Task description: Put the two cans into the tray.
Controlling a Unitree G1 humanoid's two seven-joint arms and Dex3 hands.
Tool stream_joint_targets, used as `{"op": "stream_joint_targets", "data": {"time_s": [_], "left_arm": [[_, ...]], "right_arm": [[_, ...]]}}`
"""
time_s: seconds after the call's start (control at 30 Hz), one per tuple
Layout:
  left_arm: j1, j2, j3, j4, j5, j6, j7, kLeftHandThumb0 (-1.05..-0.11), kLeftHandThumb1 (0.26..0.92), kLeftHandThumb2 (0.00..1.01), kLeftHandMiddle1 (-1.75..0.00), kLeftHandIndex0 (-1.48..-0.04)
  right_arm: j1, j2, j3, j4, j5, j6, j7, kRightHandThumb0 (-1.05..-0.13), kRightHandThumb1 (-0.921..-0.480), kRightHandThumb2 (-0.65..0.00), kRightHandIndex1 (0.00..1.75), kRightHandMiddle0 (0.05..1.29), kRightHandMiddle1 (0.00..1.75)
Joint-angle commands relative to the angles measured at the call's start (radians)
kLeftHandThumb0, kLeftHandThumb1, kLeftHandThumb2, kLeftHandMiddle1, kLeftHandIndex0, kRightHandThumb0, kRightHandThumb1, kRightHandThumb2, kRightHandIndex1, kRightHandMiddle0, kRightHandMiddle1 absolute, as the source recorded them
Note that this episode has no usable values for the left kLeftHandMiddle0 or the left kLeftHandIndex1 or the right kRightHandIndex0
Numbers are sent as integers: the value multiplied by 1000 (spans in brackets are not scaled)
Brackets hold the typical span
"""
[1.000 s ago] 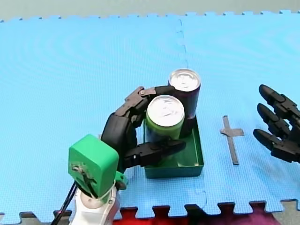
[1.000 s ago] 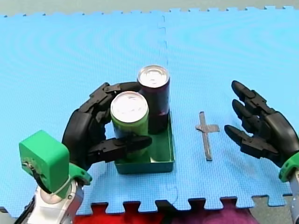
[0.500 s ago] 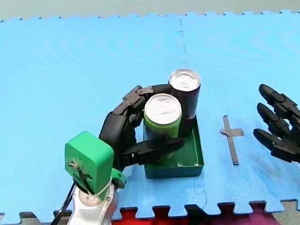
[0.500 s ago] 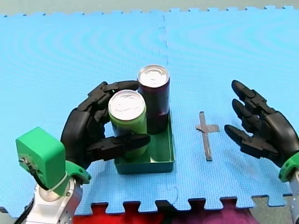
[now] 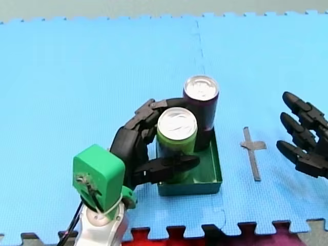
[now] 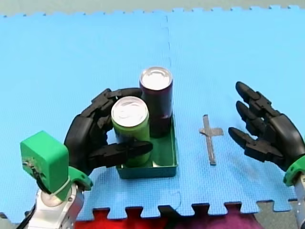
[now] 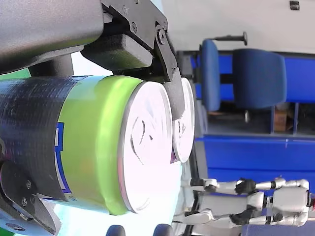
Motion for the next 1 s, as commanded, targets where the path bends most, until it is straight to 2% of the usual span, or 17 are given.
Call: {"op": "stream_joint_targets", "data": {"time_s": [0.0,0.43,0.67,0.97], "left_arm": [[-10,5,4,4,0,-14,0,-394,869,0,-1746,-575],[-3,8,-1,11,10,-8,-3,-394,865,0,-1746,-567],[-7,16,0,18,17,-13,-3,-398,865,0,-1746,-566],[-1,22,-7,-3,19,-3,-8,-390,856,0,-1746,-560]], "right_arm": [[3,-3,-1,-5,3,-3,-2,-1048,-921,-460,0,83,0],[0,-3,6,-9,-2,-5,-15,-1048,-921,-469,0,81,0],[-2,2,13,-18,-3,3,-22,-1048,-921,-475,1,79,0],[-3,0,23,-26,-14,11,-41,-1048,-921,-483,3,76,0]]}}
